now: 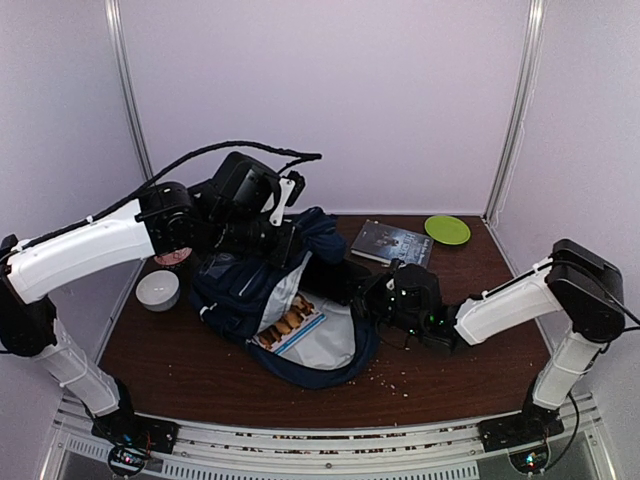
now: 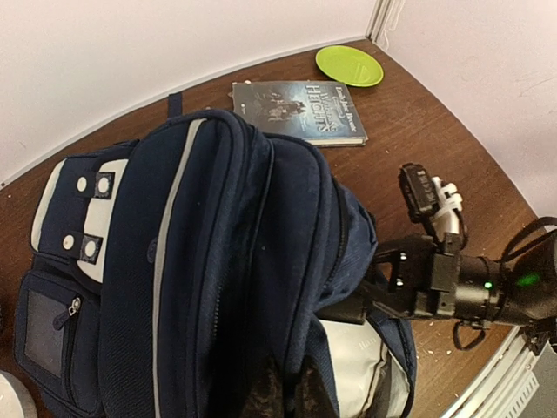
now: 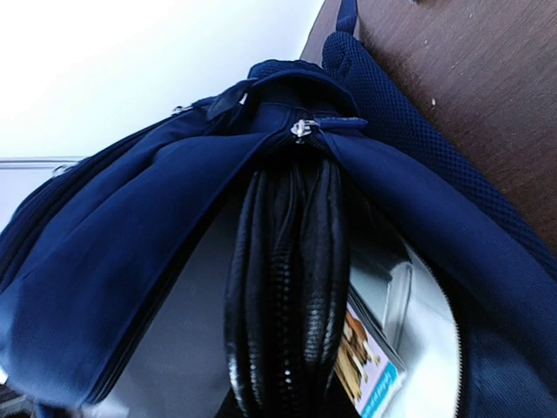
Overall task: Pack the student bag
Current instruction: Place the personal item in the student bag.
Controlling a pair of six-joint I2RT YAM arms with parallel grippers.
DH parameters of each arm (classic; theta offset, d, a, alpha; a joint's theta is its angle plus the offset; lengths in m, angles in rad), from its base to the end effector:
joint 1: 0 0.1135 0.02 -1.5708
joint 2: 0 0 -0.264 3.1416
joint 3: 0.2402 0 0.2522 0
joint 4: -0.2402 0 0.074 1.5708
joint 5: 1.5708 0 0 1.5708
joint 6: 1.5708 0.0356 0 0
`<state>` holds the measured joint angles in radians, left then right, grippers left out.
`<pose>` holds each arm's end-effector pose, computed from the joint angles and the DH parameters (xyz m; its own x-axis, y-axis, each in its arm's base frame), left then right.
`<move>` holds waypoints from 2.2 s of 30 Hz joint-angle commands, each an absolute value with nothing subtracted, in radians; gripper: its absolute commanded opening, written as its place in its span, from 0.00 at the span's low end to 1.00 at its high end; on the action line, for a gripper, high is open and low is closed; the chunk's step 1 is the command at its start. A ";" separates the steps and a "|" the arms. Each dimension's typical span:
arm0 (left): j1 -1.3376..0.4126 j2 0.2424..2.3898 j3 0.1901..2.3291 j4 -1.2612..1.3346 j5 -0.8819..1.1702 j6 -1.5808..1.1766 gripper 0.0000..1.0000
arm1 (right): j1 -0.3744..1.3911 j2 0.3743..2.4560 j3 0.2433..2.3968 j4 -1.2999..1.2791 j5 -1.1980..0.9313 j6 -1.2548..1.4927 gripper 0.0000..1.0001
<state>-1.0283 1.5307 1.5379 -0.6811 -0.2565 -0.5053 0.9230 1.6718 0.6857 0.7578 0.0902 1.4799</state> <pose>0.1826 -0.2854 0.3714 -0.6334 0.1437 -0.7604 0.4794 0.8442 -0.2397 0.2068 0.2680 0.1802 -0.7506 0.6518 -0.1087 0.0687 0.2406 0.9682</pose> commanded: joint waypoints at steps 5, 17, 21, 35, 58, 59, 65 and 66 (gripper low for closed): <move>-1.043 1.430 1.542 -0.417 -0.180 -0.525 0.00 | 0.910 1.849 0.851 0.926 0.149 1.548 0.00; -1.042 1.424 1.493 -0.379 -0.166 -0.573 0.00 | 0.898 2.044 1.014 0.920 0.129 1.579 0.26; -1.042 1.412 1.488 -0.387 -0.198 -0.561 0.00 | 0.895 1.992 0.971 0.838 0.108 1.533 0.57; -1.034 1.406 1.491 -0.420 -0.262 -0.545 0.00 | 0.887 1.755 0.873 0.443 0.022 1.350 0.71; -1.034 1.439 1.549 -0.399 -0.200 -0.566 0.00 | 1.038 2.001 1.053 0.455 -0.122 1.384 0.51; -1.034 1.440 1.549 -0.398 -0.198 -0.567 0.00 | 1.040 2.011 1.057 0.463 -0.125 1.392 0.49; -1.034 1.444 1.548 -0.394 -0.193 -0.569 0.00 | 1.071 2.069 1.147 0.435 -0.151 1.387 0.42; -1.034 1.445 1.548 -0.392 -0.189 -0.570 0.00 | 1.078 2.081 1.165 0.436 -0.162 1.388 0.40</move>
